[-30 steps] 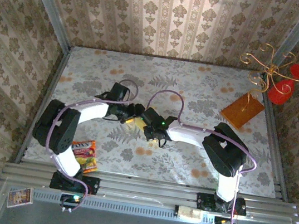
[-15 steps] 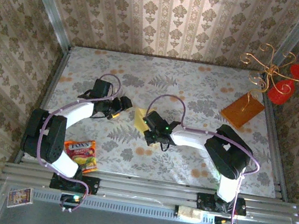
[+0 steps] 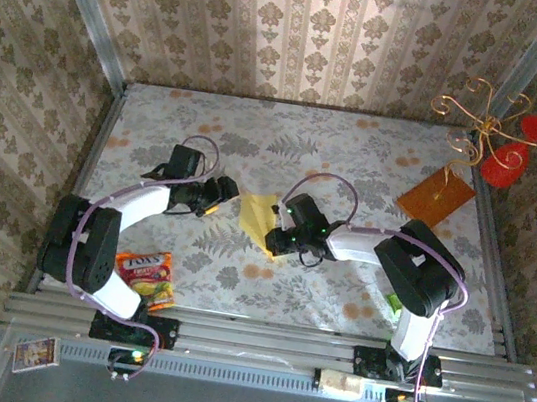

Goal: Fold a paper plane with a square sheet of paper (pick it up from the middle)

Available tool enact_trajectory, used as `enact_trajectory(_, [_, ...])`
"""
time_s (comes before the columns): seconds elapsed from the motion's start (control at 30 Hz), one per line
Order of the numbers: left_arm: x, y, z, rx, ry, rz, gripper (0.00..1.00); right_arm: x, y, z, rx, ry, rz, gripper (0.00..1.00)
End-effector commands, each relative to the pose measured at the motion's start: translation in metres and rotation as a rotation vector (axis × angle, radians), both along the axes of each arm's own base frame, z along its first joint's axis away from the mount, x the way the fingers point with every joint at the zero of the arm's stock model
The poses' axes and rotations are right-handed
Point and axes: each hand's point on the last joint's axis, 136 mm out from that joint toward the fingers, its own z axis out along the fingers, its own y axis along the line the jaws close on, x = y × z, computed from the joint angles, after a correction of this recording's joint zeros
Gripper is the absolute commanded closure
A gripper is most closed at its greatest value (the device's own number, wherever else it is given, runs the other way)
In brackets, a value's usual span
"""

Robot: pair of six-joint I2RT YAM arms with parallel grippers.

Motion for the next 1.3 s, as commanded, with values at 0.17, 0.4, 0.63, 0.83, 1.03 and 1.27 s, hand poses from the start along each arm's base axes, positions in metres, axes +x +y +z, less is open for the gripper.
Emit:
enact_trajectory(0.17, [-0.008, -0.049, 0.007, -0.125, -0.032, -0.125, 0.49, -0.013, -0.014, -0.018, 0.137, 0.183, -0.003, 0.96])
enact_trajectory(0.4, [-0.014, -0.088, 0.003, -0.210, -0.039, -0.212, 0.65, -0.009, -0.024, -0.016, 0.223, 0.228, 0.001, 0.96])
enact_trajectory(0.63, [-0.016, -0.102, -0.008, -0.242, -0.024, -0.257, 0.76, -0.001, -0.029, -0.011, 0.286, 0.232, 0.004, 0.96])
enact_trajectory(0.83, [-0.017, -0.108, -0.016, -0.254, -0.008, -0.274, 0.80, -0.002, -0.030, -0.011, 0.290, 0.253, -0.001, 0.96])
enact_trajectory(1.03, [-0.018, -0.112, -0.010, -0.284, -0.028, -0.296, 0.81, -0.005, -0.031, -0.015, 0.275, 0.290, -0.010, 0.96])
enact_trajectory(1.27, [-0.022, -0.114, -0.011, -0.290, -0.031, -0.310, 0.82, -0.008, -0.034, -0.022, 0.233, 0.340, -0.020, 0.95])
